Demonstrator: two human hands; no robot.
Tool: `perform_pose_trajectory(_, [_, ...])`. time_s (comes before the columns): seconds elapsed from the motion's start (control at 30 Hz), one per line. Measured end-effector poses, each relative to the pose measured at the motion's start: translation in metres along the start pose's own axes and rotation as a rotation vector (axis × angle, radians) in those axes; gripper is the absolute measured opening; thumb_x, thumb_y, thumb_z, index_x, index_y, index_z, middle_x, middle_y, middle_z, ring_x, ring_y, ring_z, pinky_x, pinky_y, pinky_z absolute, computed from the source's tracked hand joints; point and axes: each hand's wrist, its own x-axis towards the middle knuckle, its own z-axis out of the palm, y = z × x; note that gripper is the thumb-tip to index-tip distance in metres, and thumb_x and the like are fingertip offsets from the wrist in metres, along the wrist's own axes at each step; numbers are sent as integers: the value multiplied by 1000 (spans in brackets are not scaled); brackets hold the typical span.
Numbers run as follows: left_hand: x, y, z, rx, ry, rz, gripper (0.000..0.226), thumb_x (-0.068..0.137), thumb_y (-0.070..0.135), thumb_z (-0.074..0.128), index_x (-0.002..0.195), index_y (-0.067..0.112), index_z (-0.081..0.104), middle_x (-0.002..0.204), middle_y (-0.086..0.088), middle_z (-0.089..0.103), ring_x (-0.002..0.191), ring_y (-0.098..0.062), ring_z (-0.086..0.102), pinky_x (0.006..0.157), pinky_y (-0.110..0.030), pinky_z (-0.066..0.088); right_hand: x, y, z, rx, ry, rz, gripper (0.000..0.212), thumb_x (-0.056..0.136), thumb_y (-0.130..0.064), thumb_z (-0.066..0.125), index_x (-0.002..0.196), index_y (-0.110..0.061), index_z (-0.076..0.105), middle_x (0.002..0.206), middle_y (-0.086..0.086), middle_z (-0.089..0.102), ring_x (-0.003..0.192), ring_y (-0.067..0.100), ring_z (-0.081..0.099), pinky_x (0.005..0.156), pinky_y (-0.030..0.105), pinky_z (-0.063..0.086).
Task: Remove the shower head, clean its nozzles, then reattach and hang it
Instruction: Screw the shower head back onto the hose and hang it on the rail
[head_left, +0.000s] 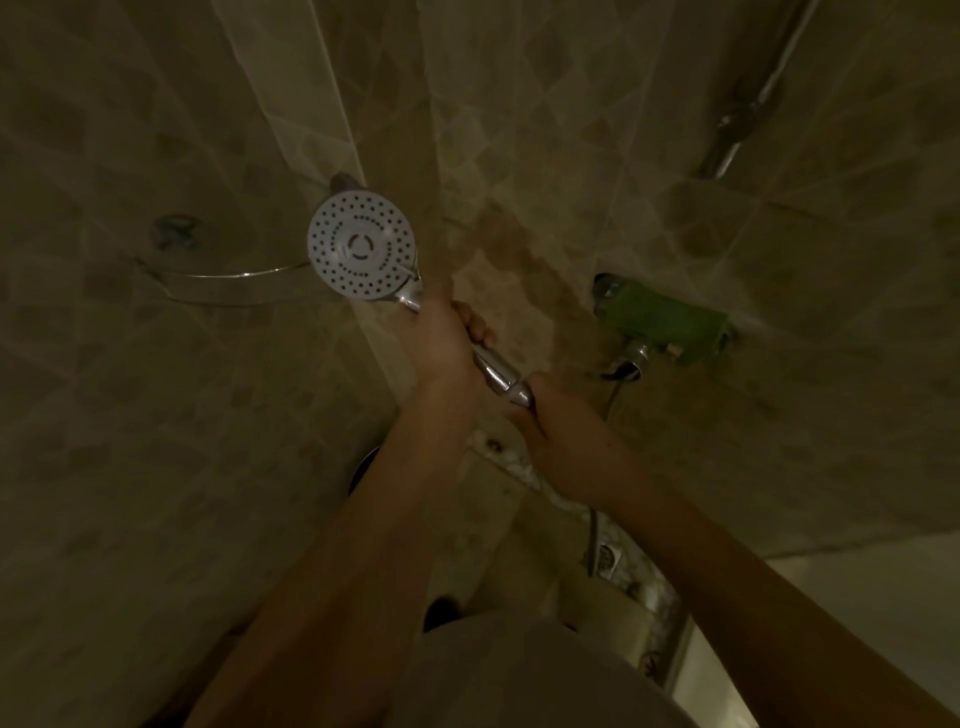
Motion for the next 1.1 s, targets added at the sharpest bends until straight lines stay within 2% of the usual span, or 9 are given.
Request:
perform_pose_trajectory(0.2, [1,-10,-4,-16,-3,-23,26,90,18,59,67,20,48,45,5,39,36,-10,37,37,-22,36,-1,6,9,-13,-16,35,16,101,-33,47,93,-19,44,74,-14,47,65,6,49,58,26,37])
perform_pose_trajectory(0.33, [1,-11,-6,-26,-126,-75,27,91,17,60,70,21,42,49,5,34,37,-9,32,37,-22,32,0,2,7,196,-87,142,17,100,-30,51,94,-14,54,79,-8,54,74,11,54,71,31,45])
perform_pose_trajectory(0.43, [0,-7,-5,-61,-245,-123,37,92,17,59,61,23,41,49,6,30,37,-8,28,35,-22,29,3,-2,-3,561,-247,278,16,89,-43,61,83,-28,56,63,-12,52,57,9,49,52,22,41])
perform_pose_trajectory(0.53, [-2,-2,-3,-134,-342,-204,44,94,19,58,54,25,40,47,7,29,36,-7,26,33,-21,27,7,-1,-12,989,-459,358,25,85,-37,69,69,-30,51,55,-6,36,44,7,29,38,19,28])
perform_pose_trajectory(0.6, [-4,-3,-2,-163,-372,-243,45,96,19,57,54,25,42,46,7,30,35,-7,26,33,-22,27,9,0,-15,1061,-539,397,32,84,-39,71,63,-29,49,55,-7,31,42,5,24,35,17,23])
perform_pose_trajectory(0.73, [-10,-13,-1,-74,-372,-252,48,96,20,59,50,26,44,46,7,32,36,-7,28,34,-22,26,13,1,-9,858,-585,553,45,82,-38,70,51,-28,39,47,-7,29,38,8,20,35,19,18])
perform_pose_trajectory(0.87, [-13,-23,-2,87,-265,-71,42,93,18,62,54,27,49,47,5,39,37,-8,35,36,-21,32,12,-2,3,609,-365,679,28,77,-29,72,60,-16,54,50,1,45,39,14,37,39,23,29])
perform_pose_trajectory(0.97, [-13,-29,-2,184,-102,43,34,95,25,64,64,24,50,47,6,47,38,-9,43,41,-24,38,11,-7,8,336,-221,626,25,85,-32,65,88,-8,68,72,8,65,60,20,60,55,29,48])
perform_pose_trajectory(1.1, [-11,-32,0,257,56,187,29,96,33,65,70,23,56,65,-1,59,60,-19,58,59,-35,49,12,-9,16,11,-51,485,25,93,-25,56,73,-11,53,73,7,56,70,22,56,62,31,39])
